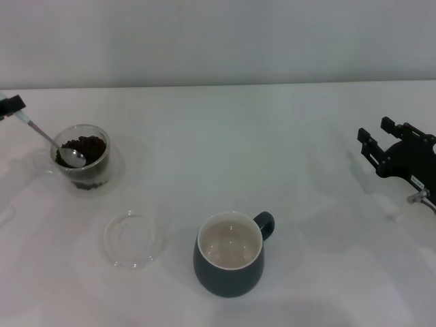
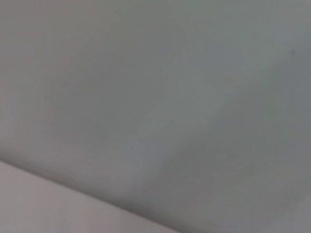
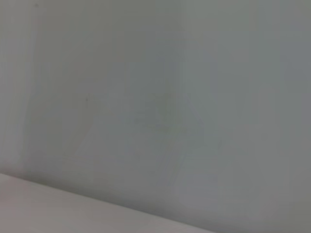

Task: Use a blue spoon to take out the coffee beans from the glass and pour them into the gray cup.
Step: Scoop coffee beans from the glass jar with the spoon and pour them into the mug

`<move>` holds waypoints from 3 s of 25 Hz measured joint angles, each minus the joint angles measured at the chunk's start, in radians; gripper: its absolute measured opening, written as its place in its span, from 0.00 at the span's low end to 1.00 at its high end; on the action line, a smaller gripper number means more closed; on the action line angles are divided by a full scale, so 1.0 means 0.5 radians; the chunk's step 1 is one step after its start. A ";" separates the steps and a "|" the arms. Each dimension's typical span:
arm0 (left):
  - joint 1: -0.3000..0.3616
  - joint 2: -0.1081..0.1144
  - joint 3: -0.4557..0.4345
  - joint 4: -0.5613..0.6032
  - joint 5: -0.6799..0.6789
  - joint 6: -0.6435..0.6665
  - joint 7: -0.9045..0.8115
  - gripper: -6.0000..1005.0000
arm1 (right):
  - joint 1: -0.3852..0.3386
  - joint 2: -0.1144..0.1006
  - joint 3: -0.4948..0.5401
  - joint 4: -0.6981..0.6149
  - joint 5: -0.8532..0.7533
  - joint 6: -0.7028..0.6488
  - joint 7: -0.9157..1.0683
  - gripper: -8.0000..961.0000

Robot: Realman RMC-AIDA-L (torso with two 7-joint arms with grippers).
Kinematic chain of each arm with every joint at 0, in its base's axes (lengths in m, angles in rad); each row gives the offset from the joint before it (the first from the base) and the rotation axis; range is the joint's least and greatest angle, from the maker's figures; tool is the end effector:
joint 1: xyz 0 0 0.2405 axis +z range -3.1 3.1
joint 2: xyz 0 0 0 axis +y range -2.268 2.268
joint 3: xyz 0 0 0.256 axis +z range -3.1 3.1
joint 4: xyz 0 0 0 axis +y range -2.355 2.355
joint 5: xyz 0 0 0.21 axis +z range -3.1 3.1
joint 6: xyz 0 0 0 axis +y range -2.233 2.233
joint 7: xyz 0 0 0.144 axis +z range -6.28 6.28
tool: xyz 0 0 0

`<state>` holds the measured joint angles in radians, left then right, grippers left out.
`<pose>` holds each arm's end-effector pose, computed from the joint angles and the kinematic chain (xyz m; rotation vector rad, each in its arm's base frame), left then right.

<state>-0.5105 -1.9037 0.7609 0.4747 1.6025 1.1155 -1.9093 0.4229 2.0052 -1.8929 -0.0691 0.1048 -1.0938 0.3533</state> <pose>-0.3261 0.3858 0.0756 -1.9172 -1.4157 -0.9131 0.3609 0.3189 -0.0099 -1.8870 0.5540 0.5443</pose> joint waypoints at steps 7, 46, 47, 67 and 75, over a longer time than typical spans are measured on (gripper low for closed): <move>0.009 -0.002 0.000 0.019 0.125 -0.019 -0.129 0.13 | -0.031 0.002 0.000 0.000 -0.001 -0.001 -0.005 0.52; 0.024 -0.087 -0.011 0.257 0.326 -0.298 -0.177 0.13 | -0.036 0.005 -0.005 0.010 0.004 0.034 -0.010 0.52; 0.024 -0.088 -0.014 0.257 0.326 -0.298 -0.203 0.13 | -0.036 0.005 -0.005 0.007 0.005 0.038 -0.010 0.52; 0.045 -0.064 -0.048 0.130 0.290 -0.288 -0.550 0.13 | -0.027 0.006 -0.003 0.003 0.002 0.045 -0.012 0.52; 0.102 -0.038 -0.049 0.026 0.121 -0.281 -0.575 0.13 | -0.029 0.006 -0.004 0.003 -0.001 0.046 -0.013 0.52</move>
<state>-0.4596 -1.9227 0.7363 0.4877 1.6630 0.9750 -2.1967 0.4083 2.0080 -1.8947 -0.0674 0.1042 -1.0707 0.3469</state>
